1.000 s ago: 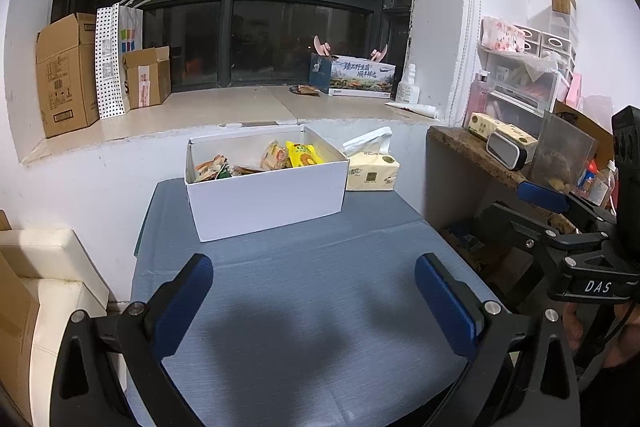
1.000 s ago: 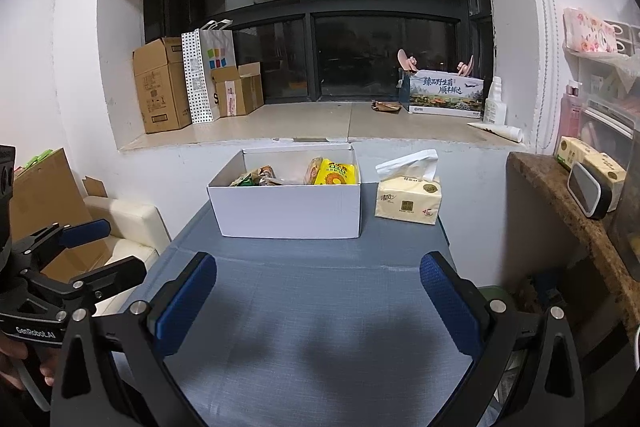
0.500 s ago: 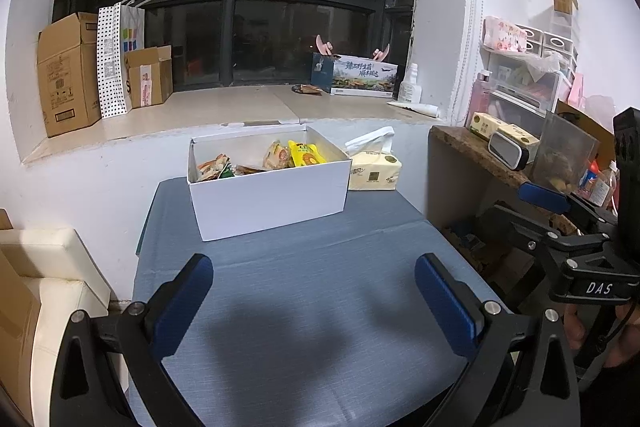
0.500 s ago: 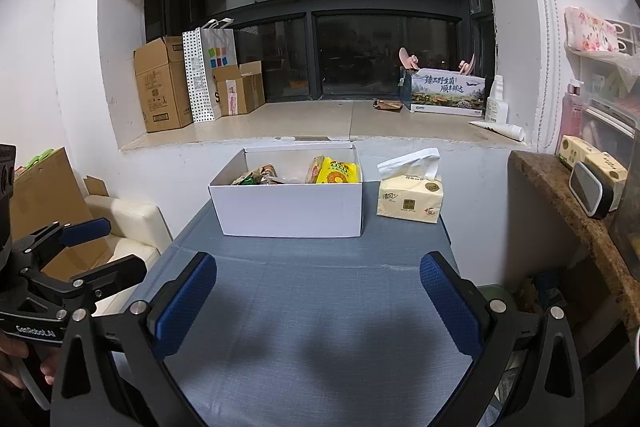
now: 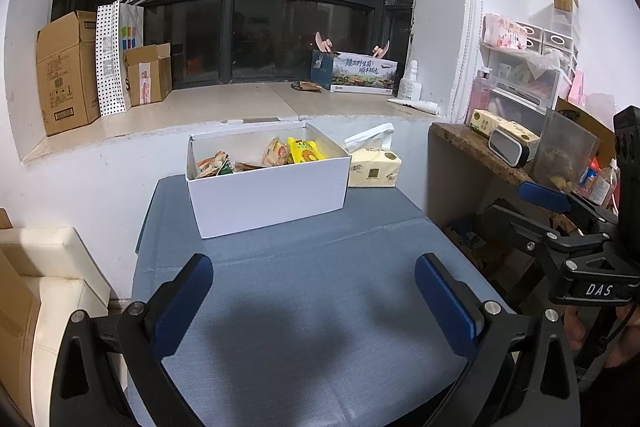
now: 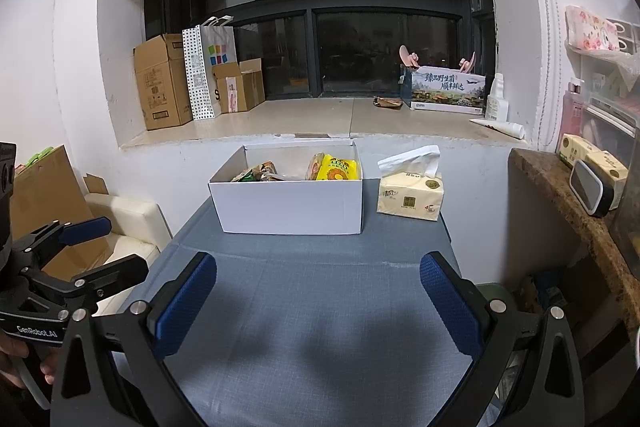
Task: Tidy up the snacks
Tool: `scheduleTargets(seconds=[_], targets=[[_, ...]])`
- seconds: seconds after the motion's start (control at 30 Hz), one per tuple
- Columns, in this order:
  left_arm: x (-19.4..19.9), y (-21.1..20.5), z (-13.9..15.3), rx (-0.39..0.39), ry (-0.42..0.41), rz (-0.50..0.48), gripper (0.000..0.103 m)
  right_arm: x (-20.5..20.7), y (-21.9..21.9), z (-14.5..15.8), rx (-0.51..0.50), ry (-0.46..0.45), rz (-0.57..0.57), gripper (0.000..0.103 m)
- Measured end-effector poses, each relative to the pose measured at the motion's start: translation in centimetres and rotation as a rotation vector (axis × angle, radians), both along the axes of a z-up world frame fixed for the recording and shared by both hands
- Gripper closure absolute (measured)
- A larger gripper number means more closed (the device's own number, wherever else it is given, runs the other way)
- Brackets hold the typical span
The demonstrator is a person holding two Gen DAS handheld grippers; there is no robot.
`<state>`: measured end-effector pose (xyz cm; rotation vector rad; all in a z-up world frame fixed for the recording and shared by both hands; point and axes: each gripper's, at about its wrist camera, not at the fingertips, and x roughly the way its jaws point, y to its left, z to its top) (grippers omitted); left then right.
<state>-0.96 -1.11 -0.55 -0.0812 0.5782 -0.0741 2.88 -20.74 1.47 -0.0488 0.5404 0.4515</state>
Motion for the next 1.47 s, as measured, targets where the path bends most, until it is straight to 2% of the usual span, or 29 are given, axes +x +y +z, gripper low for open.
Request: scheduleTargets(seconds=[1.47], targets=[[0.20,-0.19,-0.21,-0.006,0.001,0.001,0.000,-0.23,0.02,-0.40,-0.007,0.006,0.001,0.000]])
